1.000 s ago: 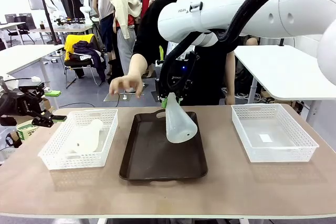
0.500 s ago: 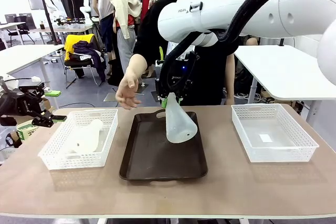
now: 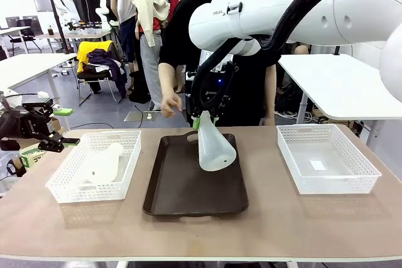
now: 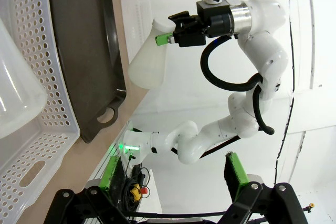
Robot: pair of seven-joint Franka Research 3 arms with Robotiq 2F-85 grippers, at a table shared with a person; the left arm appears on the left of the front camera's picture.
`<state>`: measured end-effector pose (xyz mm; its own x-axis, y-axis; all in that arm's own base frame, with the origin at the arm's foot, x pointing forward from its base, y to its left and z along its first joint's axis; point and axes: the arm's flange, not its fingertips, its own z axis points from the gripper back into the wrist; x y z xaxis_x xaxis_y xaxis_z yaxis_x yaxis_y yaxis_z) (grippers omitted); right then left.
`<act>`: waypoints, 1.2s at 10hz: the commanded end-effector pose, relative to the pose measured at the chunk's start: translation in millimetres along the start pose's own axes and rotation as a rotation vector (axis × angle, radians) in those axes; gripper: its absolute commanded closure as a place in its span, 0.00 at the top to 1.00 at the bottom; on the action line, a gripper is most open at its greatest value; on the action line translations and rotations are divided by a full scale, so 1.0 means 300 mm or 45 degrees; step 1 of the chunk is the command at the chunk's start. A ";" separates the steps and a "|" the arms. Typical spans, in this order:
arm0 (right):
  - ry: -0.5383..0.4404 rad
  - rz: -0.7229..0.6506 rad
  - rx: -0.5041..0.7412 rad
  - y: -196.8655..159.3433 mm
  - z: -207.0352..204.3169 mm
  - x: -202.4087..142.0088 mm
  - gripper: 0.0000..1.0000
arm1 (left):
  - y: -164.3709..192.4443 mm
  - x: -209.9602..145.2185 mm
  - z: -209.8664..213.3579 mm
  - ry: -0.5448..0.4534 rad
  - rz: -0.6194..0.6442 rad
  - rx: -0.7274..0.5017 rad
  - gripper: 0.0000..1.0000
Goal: Prepare the laboratory tools.
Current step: Place the picked Big flask upright in the Handle tray as instructed by the person.
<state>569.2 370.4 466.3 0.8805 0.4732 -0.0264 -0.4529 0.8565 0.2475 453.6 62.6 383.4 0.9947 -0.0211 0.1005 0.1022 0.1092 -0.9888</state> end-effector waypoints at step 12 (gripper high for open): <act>-0.553 1.219 0.586 -0.157 0.049 -0.017 0.00 | -0.006 -0.002 0.006 -0.002 -0.004 -0.004 1.00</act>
<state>594.0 333.0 479.0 0.2815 0.6955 0.6611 -0.9436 0.0754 0.3224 453.6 62.7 383.4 0.9947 -0.0209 0.1004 0.1021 0.1092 -0.9888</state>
